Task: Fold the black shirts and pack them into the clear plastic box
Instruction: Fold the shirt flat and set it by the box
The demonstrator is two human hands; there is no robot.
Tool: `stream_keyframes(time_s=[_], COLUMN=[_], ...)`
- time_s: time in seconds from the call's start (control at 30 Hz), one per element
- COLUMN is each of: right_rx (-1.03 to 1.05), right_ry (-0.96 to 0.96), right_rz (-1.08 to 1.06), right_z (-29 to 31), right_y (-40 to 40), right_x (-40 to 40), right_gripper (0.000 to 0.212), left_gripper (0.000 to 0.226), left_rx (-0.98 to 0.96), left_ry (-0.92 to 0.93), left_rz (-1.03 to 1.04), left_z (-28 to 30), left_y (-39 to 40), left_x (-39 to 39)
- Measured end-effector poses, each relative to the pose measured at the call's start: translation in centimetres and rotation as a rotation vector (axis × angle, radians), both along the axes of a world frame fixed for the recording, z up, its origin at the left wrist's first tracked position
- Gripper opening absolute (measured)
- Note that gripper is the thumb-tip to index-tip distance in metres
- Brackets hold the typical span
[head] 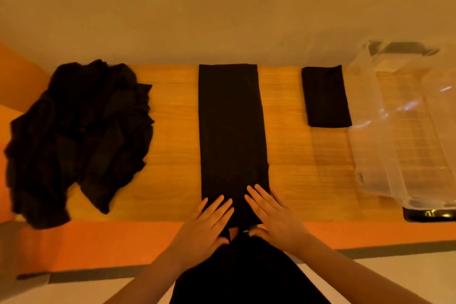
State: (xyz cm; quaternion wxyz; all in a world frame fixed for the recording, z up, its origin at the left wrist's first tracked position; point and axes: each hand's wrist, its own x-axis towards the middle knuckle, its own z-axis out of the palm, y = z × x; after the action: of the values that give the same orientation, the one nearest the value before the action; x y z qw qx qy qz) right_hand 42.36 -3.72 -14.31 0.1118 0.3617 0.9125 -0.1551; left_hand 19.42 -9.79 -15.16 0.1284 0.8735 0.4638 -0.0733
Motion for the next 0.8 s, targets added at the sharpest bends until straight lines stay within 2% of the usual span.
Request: stream_keyframes(time_s=[0.07,0.13,0.23,0.33,0.43,0.53,0.63,0.73,0.8], right_rx=[0.041,0.090,0.128,0.217,0.216,-0.072,-0.407,-0.589,-0.665], right_ry=[-0.012,0.023,0.070,0.101,0.176,0.320,0.394,0.552,0.604], right_rz=[0.047,0.106,0.143,0.184,0.171,-0.065,-0.431,-0.582,-0.619], right_z=[-0.3,-0.4,-0.3,-0.2,0.1,1.9,4.7,6.9,8.2], right_y=[-0.4,-0.3,0.2,0.2,0.1,0.6,1.5,2.5,3.4], right_x=[0.8,1.3,1.4,1.7,1.9,1.3,1.1,1.1,1.0], right_gripper=[0.065,0.063,0.073,0.059,0.039,0.036,0.029,0.010,0.012], left_gripper=[0.074,0.059,0.050,0.047,0.052,0.033,0.020,0.015,0.012], left_rx=[-0.005,0.086,0.210,0.220,0.144,0.032,-0.335,-0.461,-0.487], left_ry=[0.048,-0.006,-0.112,-0.127,-0.186,-0.387,-0.579,-0.763,-0.798], left_rz=[0.020,0.051,0.062,0.012,0.120,0.359,0.746,0.909,0.937], left_z=[-0.4,-0.6,-0.2,0.3,1.3,3.3,5.7,8.3,9.9], left_y=[-0.8,-1.0,-0.5,-0.1,0.0,0.2,1.0,2.1,2.8], left_x=[-0.5,-0.9,-1.1,-1.1,-0.7,0.0,0.5,0.6,0.6])
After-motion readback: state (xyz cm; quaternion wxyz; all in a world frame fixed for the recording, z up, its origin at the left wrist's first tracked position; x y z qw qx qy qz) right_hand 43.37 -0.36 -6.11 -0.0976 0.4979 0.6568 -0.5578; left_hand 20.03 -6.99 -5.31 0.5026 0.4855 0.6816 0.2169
